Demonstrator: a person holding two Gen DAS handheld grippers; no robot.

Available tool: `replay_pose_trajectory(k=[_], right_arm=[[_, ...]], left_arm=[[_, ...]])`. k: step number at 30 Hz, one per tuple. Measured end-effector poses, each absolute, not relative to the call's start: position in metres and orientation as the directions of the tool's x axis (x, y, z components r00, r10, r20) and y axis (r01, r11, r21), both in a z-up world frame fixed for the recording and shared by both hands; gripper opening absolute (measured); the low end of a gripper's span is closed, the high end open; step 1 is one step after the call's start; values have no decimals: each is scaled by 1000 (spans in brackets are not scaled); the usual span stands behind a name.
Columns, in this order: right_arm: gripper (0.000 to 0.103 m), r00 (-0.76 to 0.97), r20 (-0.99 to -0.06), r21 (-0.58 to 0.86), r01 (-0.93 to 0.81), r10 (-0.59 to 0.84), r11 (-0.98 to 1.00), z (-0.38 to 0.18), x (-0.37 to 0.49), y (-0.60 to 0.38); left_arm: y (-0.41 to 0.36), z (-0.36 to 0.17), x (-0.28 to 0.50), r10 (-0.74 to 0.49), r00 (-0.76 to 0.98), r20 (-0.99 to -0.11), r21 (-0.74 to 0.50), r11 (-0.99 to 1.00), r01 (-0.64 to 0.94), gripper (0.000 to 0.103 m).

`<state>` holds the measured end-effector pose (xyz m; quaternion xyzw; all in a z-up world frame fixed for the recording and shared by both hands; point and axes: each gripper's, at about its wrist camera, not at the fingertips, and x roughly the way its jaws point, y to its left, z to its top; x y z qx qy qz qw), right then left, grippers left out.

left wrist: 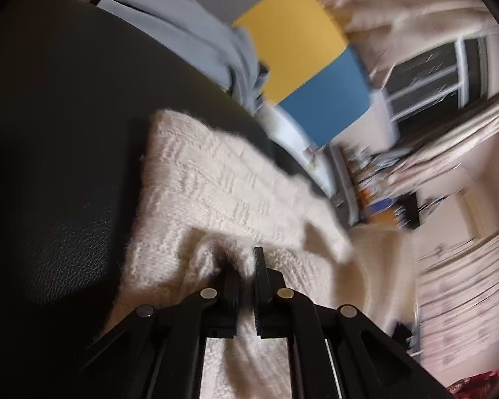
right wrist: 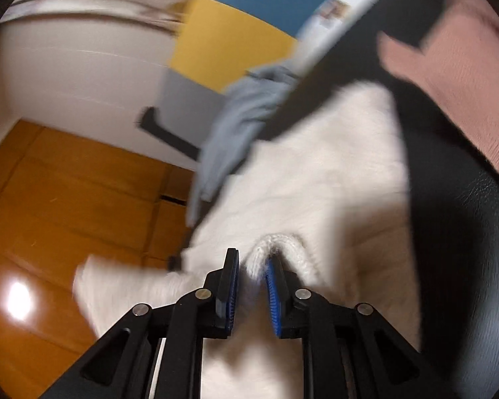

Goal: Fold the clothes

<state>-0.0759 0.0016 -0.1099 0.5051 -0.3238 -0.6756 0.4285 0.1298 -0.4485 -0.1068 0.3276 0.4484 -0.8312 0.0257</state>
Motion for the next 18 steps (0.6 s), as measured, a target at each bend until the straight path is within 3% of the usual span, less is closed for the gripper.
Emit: replay_pose_trajectory(k=[11,13,14,16,18], right_arm=[[5,-74,-342,912,215,-937,-350,-111,-29,30],[15,-56,-335,921,192,-940,-340,-108,-24,32],[21,-55,-327,923,196,-943,-332,-102,-24,32],[65,-63,-307,923,223,-950,-313,-86,-26,31],[80,-71,-303,909,278,-950,-310,-66,-25,30]], left_arm=[[-432,-110,182,304,-783,-543,-775,-539,328,7],[-432,-106,188,311,-790,-528,-790,-520,323,8],[-432,-103,192,315,-793,-521,-798,-511,321,13],[-433,-99,198,322,-800,-506,-812,-491,316,18],[-433,-94,205,329,-807,-491,-826,-471,310,24]])
